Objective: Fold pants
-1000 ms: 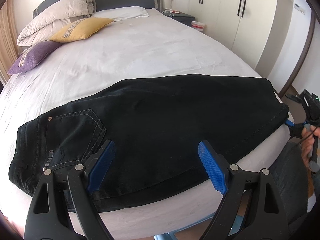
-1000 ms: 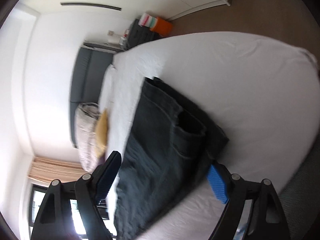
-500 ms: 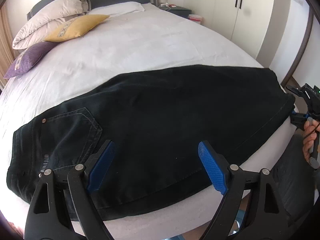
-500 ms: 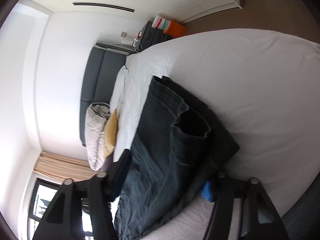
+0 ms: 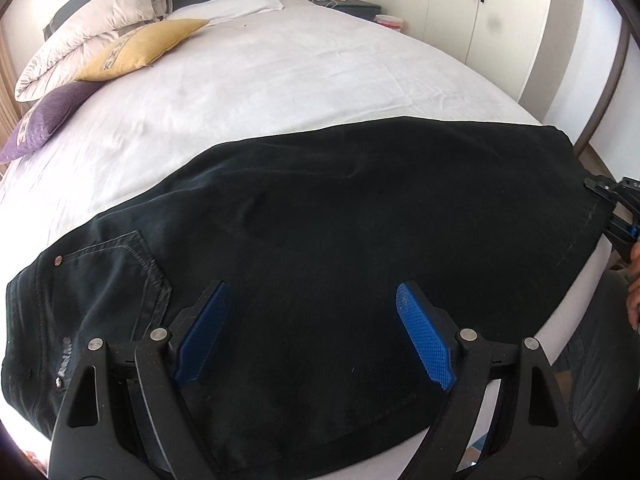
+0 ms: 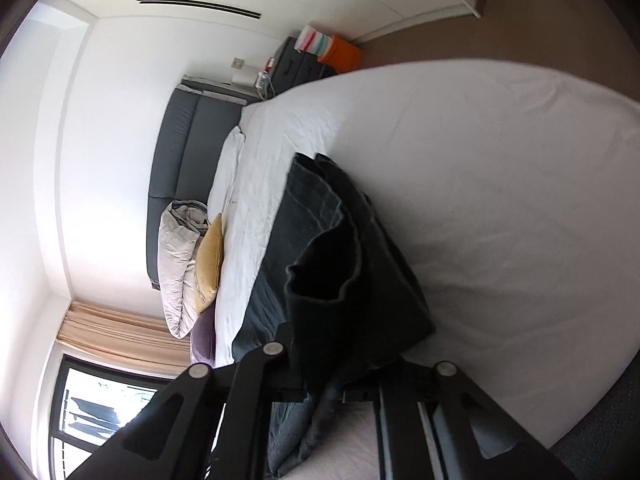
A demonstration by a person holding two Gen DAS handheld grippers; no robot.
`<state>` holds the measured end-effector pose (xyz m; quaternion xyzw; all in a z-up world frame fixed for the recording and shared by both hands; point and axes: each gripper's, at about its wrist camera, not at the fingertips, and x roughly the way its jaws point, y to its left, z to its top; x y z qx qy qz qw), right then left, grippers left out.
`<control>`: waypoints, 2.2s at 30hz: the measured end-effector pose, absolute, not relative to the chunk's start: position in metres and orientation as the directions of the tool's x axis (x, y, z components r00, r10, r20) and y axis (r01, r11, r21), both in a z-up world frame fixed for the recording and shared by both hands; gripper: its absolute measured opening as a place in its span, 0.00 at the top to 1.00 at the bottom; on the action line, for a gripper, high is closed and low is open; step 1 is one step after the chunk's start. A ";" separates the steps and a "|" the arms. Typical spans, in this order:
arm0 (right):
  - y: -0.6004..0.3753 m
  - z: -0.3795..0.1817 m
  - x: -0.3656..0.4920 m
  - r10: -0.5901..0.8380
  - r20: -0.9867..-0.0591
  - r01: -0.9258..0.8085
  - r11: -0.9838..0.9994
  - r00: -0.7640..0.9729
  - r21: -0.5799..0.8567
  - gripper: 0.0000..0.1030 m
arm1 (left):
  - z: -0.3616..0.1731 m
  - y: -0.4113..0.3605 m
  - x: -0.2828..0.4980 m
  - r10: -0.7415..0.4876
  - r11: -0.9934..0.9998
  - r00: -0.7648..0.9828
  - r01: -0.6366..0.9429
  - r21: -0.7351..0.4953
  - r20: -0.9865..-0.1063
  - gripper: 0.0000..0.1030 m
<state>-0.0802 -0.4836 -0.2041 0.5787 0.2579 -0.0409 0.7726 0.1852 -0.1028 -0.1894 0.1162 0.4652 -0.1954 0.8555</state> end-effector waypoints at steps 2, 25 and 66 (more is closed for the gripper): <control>-0.483 -0.202 -0.080 0.225 -0.465 0.373 0.352 0.856 0.859 0.91 | -0.195 -0.107 0.192 -0.233 0.895 0.476 0.446 0.004 -0.848 0.17; -0.463 -0.165 -0.073 0.070 -0.611 0.482 0.548 0.788 0.684 0.94 | -0.216 -0.102 0.201 -0.269 0.906 0.450 0.418 -0.065 -0.852 0.17; -0.133 -0.104 0.005 0.115 -0.639 -0.241 0.964 0.760 -0.113 0.94 | -0.197 -0.070 0.256 -0.732 0.681 0.180 0.232 -0.695 -0.657 0.88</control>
